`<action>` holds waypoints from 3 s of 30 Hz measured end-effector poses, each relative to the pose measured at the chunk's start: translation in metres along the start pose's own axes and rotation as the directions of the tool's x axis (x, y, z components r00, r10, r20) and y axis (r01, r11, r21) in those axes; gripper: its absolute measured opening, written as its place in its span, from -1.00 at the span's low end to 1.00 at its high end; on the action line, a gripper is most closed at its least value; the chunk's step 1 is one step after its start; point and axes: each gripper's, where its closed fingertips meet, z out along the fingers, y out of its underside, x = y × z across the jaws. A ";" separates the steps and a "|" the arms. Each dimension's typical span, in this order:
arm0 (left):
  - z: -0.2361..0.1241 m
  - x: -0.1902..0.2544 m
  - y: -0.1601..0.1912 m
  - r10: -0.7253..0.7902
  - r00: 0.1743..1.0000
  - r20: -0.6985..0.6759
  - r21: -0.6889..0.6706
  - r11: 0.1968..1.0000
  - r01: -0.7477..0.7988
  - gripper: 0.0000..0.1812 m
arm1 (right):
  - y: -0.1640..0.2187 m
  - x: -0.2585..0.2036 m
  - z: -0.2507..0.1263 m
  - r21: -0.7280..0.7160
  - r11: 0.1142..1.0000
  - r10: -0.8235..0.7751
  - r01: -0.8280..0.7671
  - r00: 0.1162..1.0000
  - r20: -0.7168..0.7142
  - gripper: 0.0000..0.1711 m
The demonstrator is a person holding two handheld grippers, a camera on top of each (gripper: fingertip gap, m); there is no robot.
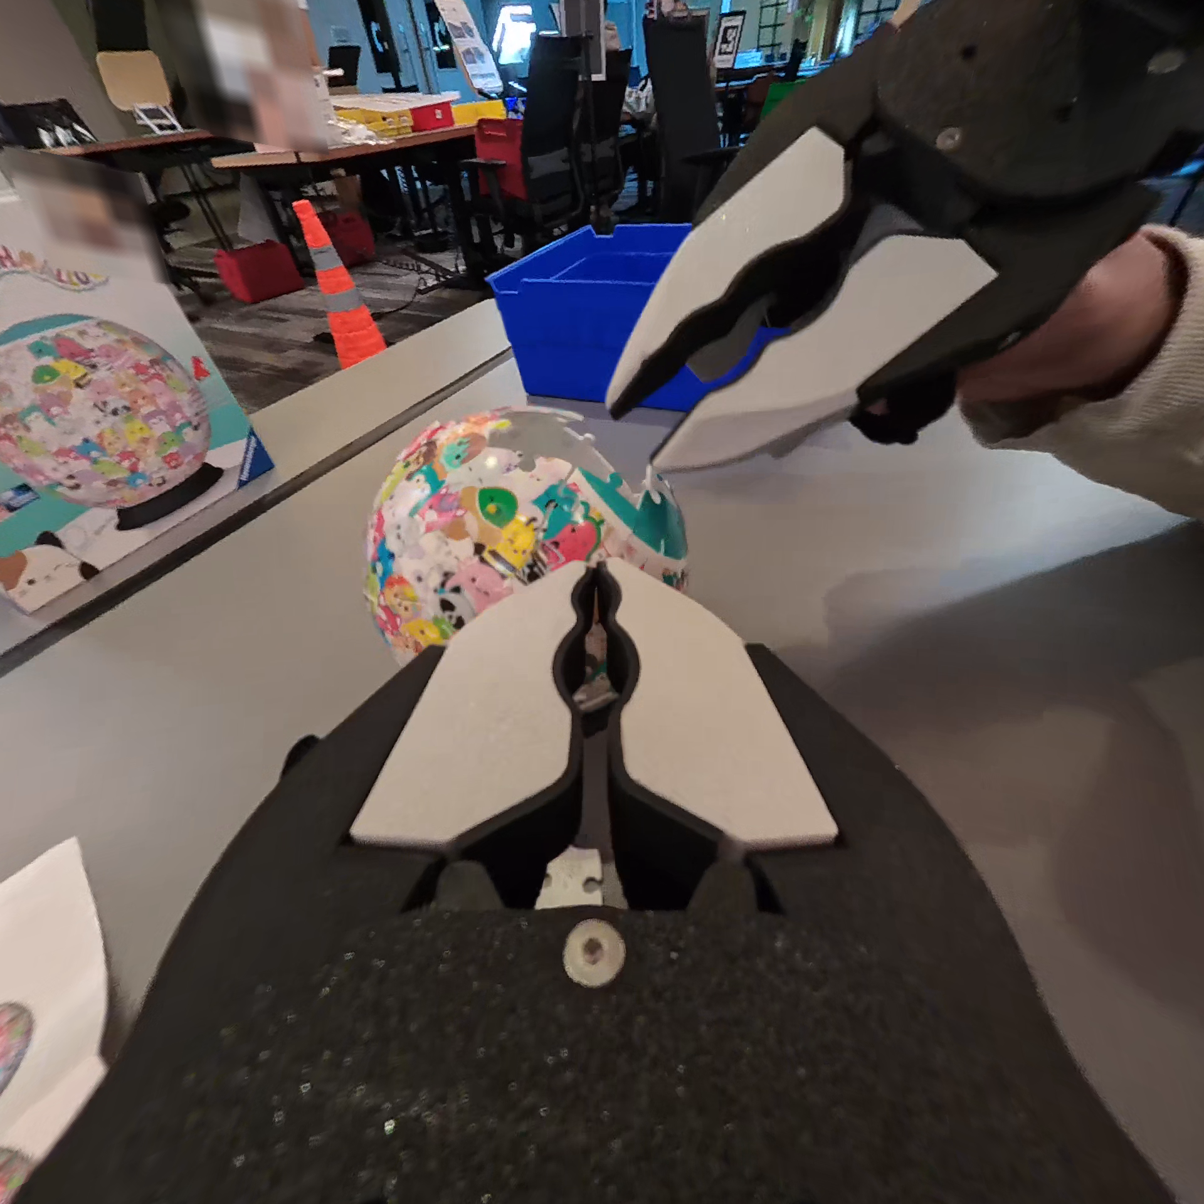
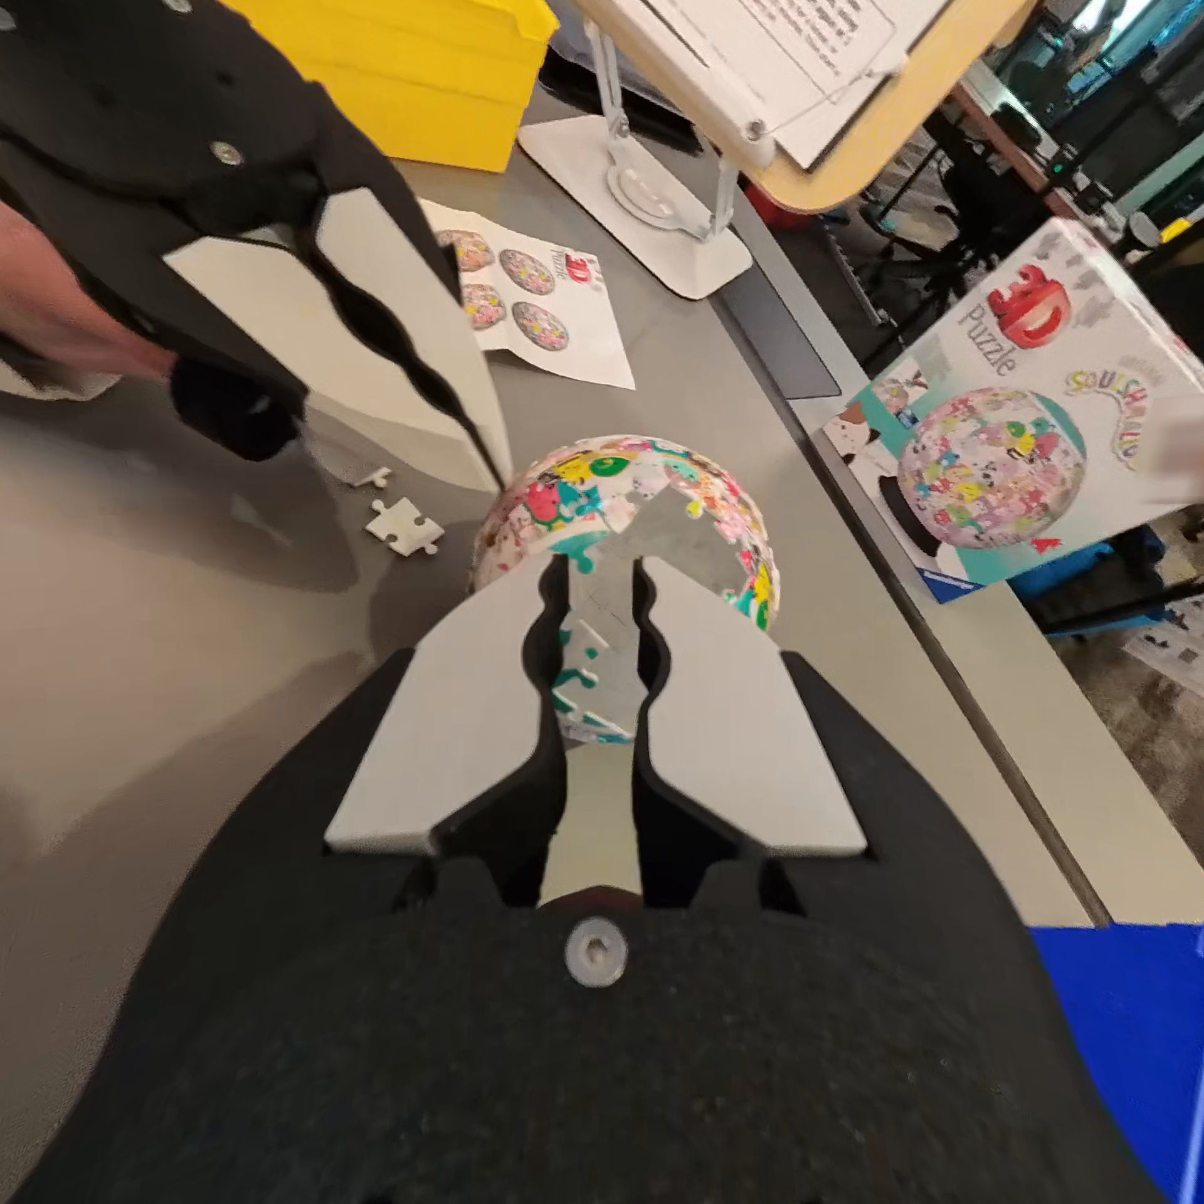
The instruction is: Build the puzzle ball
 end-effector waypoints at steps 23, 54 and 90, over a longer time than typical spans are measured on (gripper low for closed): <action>0.009 0.005 0.000 -0.003 1.000 -0.008 -0.009 1.000 0.003 -0.98 | 0.006 -0.008 0.026 0.006 0.973 0.226 -0.233 0.949 0.220 -0.68; 0.010 0.003 -0.003 -0.019 1.000 -0.002 0.006 1.000 0.019 -0.96 | -0.002 -0.005 0.027 -0.029 0.884 0.445 -0.467 0.819 0.363 -0.83; 0.009 -0.001 -0.004 -0.025 1.000 0.011 0.018 1.000 0.025 -0.95 | -0.003 -0.002 0.027 -0.016 0.974 0.222 -0.226 0.939 0.263 -0.83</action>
